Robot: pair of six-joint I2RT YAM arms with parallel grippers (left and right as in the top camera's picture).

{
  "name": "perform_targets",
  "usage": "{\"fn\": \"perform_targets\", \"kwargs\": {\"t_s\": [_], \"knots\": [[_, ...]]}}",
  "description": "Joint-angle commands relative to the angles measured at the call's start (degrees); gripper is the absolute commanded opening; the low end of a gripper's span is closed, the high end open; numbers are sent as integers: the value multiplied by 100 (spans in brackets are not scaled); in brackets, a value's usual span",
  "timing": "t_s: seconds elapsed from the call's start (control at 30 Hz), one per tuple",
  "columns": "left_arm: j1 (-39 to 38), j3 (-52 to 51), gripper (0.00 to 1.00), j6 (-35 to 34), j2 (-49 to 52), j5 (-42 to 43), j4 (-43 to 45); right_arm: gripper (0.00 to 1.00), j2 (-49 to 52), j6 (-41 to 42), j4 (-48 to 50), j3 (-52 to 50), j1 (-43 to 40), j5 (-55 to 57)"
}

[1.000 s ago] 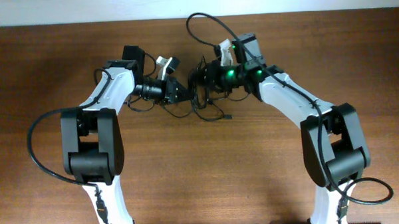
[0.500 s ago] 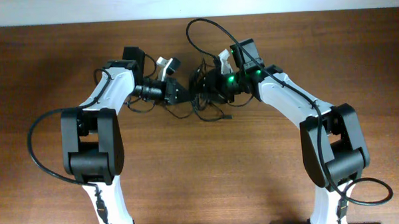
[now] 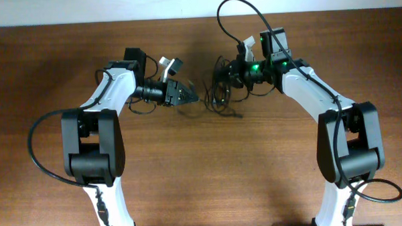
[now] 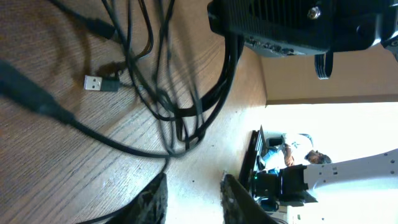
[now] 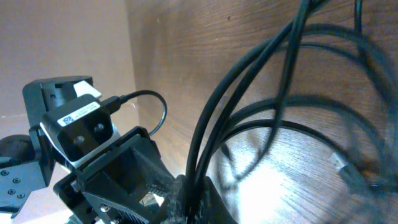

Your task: Untangle cables

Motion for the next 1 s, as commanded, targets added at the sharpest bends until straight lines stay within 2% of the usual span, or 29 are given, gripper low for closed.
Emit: {"fn": "perform_targets", "kwargs": {"t_s": [0.0, 0.07, 0.1, 0.2, 0.27, 0.47, 0.5, 0.53, 0.57, 0.6, 0.63, 0.73, 0.8, 0.9, 0.97], "knots": [[4, -28, 31, 61, -81, -114, -4, 4, -103, -59, -22, 48, 50, -251], [2, -28, 47, 46, -81, -136, 0, 4, -103, -59, -59, 46, 55, -302], [2, -28, 51, 46, -81, -133, 2, 4, -103, -59, -61, 46, 61, -345], [0, -28, 53, -326, -81, -337, 164, 4, -103, -55, -20, 48, 136, -415], [-2, -28, 55, -774, -81, -737, 291, 4, -103, -55, 348, 48, 142, -988], [-118, -28, 62, -817, -81, -741, 431, 4, -103, 33, 1086, 48, 199, -2013], [-168, -28, 57, -817, -81, -793, 452, 4, -103, 33, 1110, 48, 199, -2068], [-216, -28, 46, -872, -81, -988, 474, 5, -103, 35, 1169, 48, 199, -2159], [-245, -28, 42, -1080, -81, -1279, 503, 4, -103, 55, 1248, 48, 199, -2260], [-282, -28, 33, -1543, -81, -1860, 577, 5, -103, 367, 1532, 48, 188, -2459], [-321, -28, 31, -1956, -81, -2435, 610, 7, -105, 813, 1845, 48, 190, -2557], [-448, -28, 26, -2439, -81, -3292, 621, 5, -256, 1845, 2669, 48, 199, -2581], [-450, -28, 19, -2728, -81, -3711, 581, 4, -476, 2111, 3023, 48, 199, -2542], [-450, -28, 18, -3182, -81, -4347, 511, 4, -822, 2234, 3246, 48, 195, -2542], [-446, -28, 18, -3195, -81, -4360, 487, 4, -1093, 2238, 3357, 48, 195, -2601]]}}
